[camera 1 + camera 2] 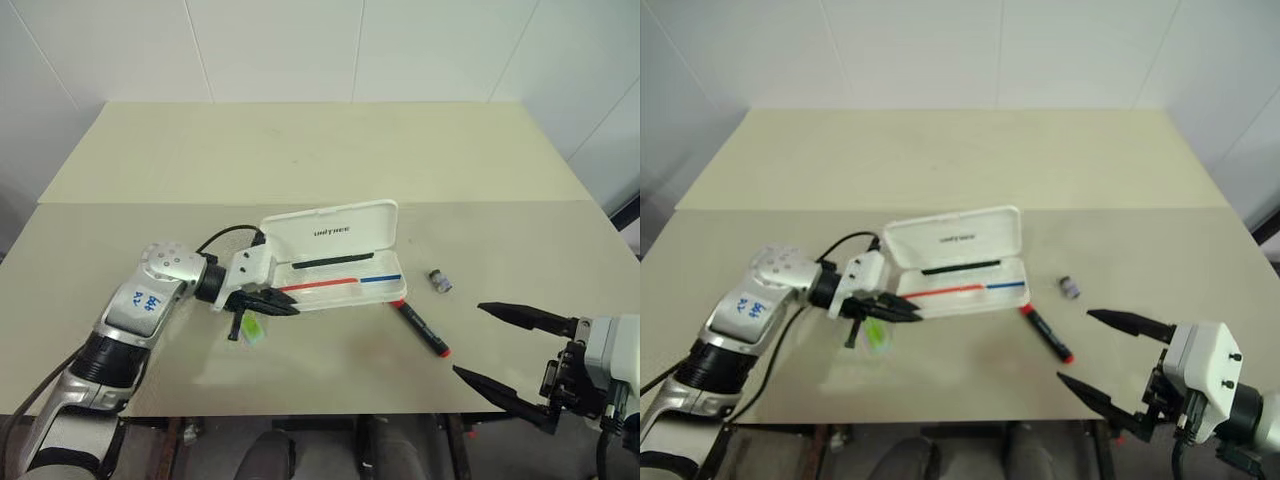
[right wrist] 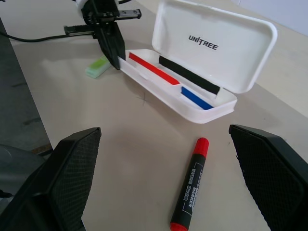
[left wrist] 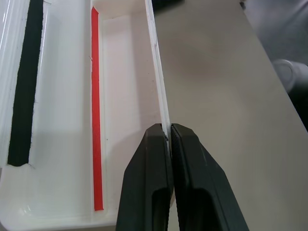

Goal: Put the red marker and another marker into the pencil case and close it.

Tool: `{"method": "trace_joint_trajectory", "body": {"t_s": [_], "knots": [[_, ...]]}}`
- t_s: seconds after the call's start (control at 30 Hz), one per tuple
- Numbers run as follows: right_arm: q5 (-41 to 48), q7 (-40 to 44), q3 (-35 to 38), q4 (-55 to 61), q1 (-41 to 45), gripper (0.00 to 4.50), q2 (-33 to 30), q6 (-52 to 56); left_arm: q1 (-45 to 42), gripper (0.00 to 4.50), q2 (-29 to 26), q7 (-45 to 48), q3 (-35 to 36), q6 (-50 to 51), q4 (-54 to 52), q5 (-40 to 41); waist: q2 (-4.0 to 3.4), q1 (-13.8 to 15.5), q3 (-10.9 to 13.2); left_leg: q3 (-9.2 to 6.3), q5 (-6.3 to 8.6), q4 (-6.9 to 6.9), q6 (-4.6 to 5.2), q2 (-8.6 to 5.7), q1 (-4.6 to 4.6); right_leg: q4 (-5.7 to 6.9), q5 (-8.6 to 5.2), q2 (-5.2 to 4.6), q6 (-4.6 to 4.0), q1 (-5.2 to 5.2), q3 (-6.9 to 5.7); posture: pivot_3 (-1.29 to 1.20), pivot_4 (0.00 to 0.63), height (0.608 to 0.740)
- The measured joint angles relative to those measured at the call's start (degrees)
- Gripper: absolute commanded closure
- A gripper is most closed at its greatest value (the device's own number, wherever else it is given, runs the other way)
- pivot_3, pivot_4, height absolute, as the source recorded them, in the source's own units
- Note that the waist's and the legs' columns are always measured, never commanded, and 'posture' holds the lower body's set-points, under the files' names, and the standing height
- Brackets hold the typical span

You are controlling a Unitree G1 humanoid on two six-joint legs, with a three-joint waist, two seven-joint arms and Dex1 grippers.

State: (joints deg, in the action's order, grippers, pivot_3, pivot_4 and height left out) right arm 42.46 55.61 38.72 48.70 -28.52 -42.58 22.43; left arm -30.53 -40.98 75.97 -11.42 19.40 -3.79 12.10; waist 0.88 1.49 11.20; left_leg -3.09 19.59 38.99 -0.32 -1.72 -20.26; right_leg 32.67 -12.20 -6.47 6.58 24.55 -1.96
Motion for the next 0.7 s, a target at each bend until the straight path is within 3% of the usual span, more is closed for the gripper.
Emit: {"method": "trace_joint_trajectory", "body": {"t_s": [0.2, 0.7], "knots": [[-1.0, 0.0, -0.2, -1.4, 0.2, 0.0, 0.0, -0.1, 1.9, 4.47, -3.3, 0.4, -0.2, -3.7, 0.0, -1.6, 0.0, 0.0, 0.0, 0.13, 0.0, -0.01, 0.0, 0.01, -0.01, -0.03, -0.02, 0.01, -0.04, 0.0, 0.0, 0.0, 0.15, 0.74], [-2.5, -0.1, -0.3, -1.5, -0.9, 0.0, 0.0, 0.0, 3.8, 4.47, -2.5, 0.2, -0.9, -12.6, 2.6, -3.3, 0.0, 0.0, 0.0, 0.26, 0.01, 0.0, 0.0, 0.05, 0.01, -0.06, 0.0, 0.02, 0.0, 0.0, 0.01, 0.0, 0.15, 0.74]]}}
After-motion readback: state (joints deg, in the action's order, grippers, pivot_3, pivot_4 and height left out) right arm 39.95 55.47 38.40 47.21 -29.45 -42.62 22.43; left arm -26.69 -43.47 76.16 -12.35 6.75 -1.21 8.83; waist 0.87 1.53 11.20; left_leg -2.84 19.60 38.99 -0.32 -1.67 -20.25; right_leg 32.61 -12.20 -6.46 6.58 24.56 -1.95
